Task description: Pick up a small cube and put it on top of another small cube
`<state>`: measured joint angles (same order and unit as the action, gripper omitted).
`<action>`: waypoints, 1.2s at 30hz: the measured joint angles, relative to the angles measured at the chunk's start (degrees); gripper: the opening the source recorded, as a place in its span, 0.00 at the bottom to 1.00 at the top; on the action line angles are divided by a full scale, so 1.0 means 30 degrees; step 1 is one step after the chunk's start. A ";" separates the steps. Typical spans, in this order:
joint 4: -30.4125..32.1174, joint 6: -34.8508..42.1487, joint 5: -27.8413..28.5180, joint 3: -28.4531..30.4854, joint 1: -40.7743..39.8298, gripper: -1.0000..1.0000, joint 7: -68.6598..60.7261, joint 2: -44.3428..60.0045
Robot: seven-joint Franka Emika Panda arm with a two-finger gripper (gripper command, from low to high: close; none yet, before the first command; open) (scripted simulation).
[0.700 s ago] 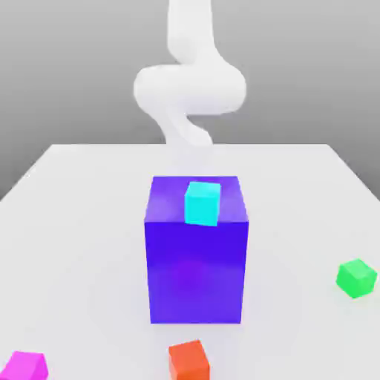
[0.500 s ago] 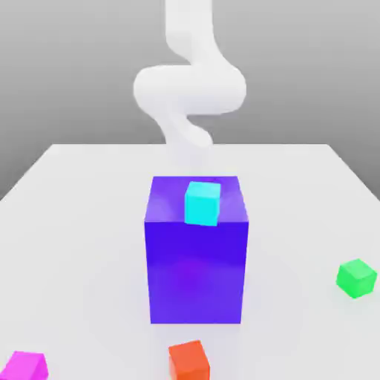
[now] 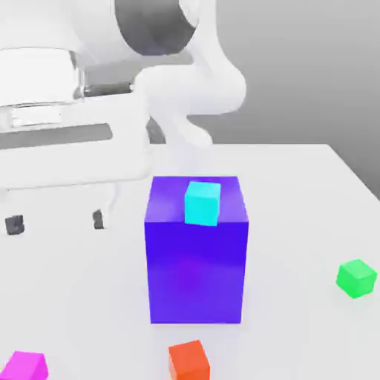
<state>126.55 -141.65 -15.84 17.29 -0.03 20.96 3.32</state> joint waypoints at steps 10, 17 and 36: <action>-0.0615 -0.1750 -0.0315 0.0619 -0.1650 0.50 -0.2202 0.6437; -0.1414 -0.4114 -0.1457 -0.0526 -0.2966 0.00 -0.3388 1.0241; 0.2455 -0.2491 0.1685 -0.3169 0.2204 0.00 -0.4790 0.4811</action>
<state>133.92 -149.13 -10.79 7.79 6.58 6.59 17.75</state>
